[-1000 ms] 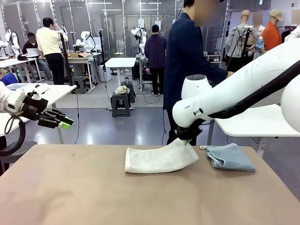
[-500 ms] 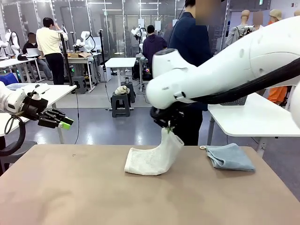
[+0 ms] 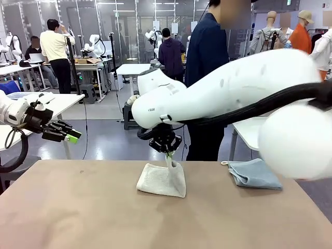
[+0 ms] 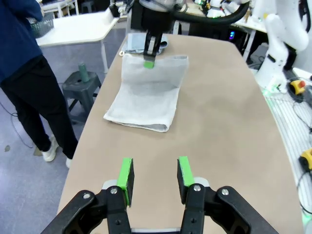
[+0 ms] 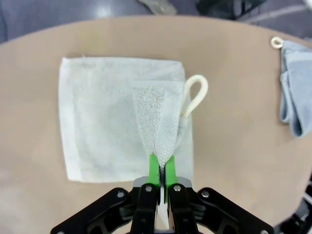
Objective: Fold the towels and place them in the basket.
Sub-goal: When a person lays out a Towel with hook on the table, fold it in half twice.
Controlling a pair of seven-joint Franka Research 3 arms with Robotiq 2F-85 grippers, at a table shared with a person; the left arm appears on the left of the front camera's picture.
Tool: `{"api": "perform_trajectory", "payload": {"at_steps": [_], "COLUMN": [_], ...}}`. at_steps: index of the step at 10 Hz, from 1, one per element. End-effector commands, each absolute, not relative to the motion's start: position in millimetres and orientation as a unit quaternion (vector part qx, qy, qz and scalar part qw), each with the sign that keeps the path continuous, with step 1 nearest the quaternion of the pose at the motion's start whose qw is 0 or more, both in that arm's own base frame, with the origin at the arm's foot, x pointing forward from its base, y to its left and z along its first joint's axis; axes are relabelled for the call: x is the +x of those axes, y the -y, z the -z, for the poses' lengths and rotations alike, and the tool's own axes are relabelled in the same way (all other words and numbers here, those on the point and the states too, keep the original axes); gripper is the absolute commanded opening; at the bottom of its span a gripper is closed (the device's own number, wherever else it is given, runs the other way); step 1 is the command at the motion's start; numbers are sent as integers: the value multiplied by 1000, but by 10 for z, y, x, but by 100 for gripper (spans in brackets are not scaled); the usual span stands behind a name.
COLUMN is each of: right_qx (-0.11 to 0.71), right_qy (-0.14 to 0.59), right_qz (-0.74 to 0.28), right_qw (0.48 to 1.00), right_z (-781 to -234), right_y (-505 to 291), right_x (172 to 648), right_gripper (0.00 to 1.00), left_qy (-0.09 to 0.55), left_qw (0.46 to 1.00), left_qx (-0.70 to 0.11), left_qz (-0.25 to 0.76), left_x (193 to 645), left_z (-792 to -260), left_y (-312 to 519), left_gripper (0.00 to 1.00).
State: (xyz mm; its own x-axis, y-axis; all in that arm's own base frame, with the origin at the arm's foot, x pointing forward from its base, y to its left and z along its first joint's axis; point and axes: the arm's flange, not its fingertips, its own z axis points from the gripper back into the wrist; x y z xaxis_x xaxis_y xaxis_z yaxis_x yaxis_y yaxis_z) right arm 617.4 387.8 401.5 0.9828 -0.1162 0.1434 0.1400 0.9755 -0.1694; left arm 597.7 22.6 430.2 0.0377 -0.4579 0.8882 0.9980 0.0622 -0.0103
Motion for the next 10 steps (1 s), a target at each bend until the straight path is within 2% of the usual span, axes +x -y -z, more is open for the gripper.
{"api": "perform_trajectory", "payload": {"at_steps": [1, 4, 10], "right_qx": [-73, -22, 19], "right_qy": [56, 53, 64], "right_qz": [123, 143, 183], "right_qw": [988, 988, 981], "right_z": [-3985, -3851, -3680], "right_y": [-4089, -4286, -4470], "right_x": [6379, 6382, 6437], "right_gripper": [0, 0, 0], "left_qy": [373, 373, 373], "left_qw": [623, 623, 623], "left_qx": [-358, -358, -358], "left_qz": [587, 587, 587], "left_x": [5966, 5966, 5966], "left_z": [-4316, -4316, -4316], "left_y": [-220, -220, -220], "left_gripper": [48, 48, 48]}}
